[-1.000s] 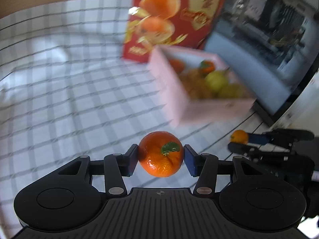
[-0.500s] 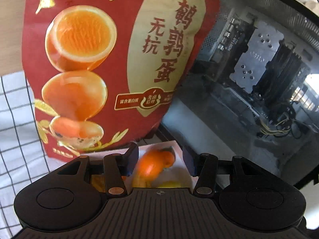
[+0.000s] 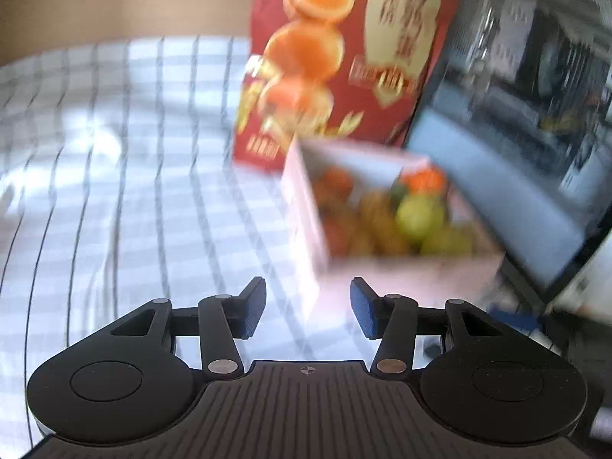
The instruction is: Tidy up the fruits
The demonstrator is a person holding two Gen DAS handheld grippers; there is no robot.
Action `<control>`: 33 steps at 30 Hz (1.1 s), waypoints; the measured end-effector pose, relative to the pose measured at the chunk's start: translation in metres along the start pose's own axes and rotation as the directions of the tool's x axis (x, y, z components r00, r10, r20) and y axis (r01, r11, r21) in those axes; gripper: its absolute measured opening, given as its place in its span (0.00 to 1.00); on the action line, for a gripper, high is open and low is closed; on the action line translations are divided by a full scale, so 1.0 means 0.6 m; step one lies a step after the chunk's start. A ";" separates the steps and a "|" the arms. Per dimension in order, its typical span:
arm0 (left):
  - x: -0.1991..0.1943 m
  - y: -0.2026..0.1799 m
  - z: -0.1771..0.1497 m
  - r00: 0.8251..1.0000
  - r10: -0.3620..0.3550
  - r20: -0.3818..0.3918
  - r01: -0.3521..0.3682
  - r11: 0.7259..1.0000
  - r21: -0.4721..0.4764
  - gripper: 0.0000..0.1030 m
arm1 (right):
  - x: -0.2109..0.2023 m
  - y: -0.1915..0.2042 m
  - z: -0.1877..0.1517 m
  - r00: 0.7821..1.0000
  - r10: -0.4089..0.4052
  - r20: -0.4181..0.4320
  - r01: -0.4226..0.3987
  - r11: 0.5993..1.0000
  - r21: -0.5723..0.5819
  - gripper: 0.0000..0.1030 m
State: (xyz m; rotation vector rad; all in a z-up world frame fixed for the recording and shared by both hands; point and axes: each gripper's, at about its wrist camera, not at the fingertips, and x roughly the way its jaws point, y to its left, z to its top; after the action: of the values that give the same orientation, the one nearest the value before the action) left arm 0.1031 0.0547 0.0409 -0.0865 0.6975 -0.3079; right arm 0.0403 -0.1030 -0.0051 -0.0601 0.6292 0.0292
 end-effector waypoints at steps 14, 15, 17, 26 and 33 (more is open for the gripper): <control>0.047 -0.056 -0.096 0.978 0.195 0.067 -0.197 0.980 0.012 0.52 | 0.072 -0.037 -0.019 0.998 0.035 -0.045 -0.036 0.999 -0.023 0.87; 0.049 -0.061 -0.098 0.976 0.207 0.070 -0.210 0.977 0.028 0.52 | 0.073 -0.039 -0.022 0.999 0.031 -0.039 -0.032 0.999 -0.021 0.89; 0.052 -0.066 -0.103 0.971 0.224 0.087 -0.229 0.972 0.051 0.53 | 0.079 -0.048 -0.025 0.999 0.016 -0.038 -0.016 1.000 0.008 1.00; 0.060 -0.070 -0.105 0.965 0.242 0.100 -0.247 0.968 0.041 0.55 | 0.077 -0.057 -0.032 1.000 -0.002 0.008 0.002 1.000 0.005 1.00; 0.060 -0.067 -0.105 0.966 0.237 0.100 -0.241 0.970 0.040 0.55 | 0.077 -0.058 -0.035 1.000 0.002 0.024 -0.002 1.000 0.017 1.00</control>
State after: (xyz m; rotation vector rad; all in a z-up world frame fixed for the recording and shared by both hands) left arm 0.0787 0.0068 -0.0222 0.0331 0.5987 -0.0893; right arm 0.0668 -0.1388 -0.0472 -0.0430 0.6059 0.0266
